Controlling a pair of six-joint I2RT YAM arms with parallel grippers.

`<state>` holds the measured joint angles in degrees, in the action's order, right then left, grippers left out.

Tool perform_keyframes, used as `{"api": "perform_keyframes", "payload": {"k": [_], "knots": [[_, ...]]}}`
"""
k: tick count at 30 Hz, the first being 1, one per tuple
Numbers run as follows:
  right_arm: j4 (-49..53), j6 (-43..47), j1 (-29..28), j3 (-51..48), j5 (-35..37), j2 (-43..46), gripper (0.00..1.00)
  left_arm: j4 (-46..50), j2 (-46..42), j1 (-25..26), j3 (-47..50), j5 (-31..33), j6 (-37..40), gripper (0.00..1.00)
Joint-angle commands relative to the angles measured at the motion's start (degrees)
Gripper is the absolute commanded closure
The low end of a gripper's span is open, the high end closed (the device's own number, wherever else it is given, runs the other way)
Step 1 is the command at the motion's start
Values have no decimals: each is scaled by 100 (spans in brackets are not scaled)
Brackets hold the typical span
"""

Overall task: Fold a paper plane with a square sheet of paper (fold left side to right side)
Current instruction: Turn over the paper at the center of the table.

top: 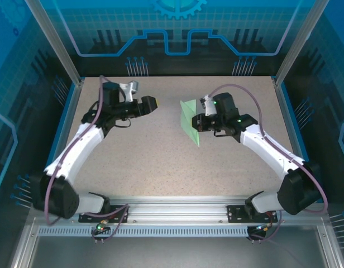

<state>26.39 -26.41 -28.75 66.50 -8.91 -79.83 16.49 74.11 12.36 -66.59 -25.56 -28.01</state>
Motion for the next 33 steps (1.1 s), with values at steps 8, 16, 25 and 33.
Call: {"api": "perform_keyframes", "payload": {"k": [8,16,25,33], "knots": [[3768,124,-1680,2234,5577,-2351,88,853,-1218,-84,596,2661,59,7],[4598,273,-2067,3473,5833,-4392,87,1335,-1352,-120,564,3129,-157,6],[4625,507,-2221,4165,4605,-5316,80,1470,-1154,-146,609,2704,-371,6],[3875,515,-2138,3615,3414,-4729,53,1443,-516,-146,408,1866,-346,4]]}}
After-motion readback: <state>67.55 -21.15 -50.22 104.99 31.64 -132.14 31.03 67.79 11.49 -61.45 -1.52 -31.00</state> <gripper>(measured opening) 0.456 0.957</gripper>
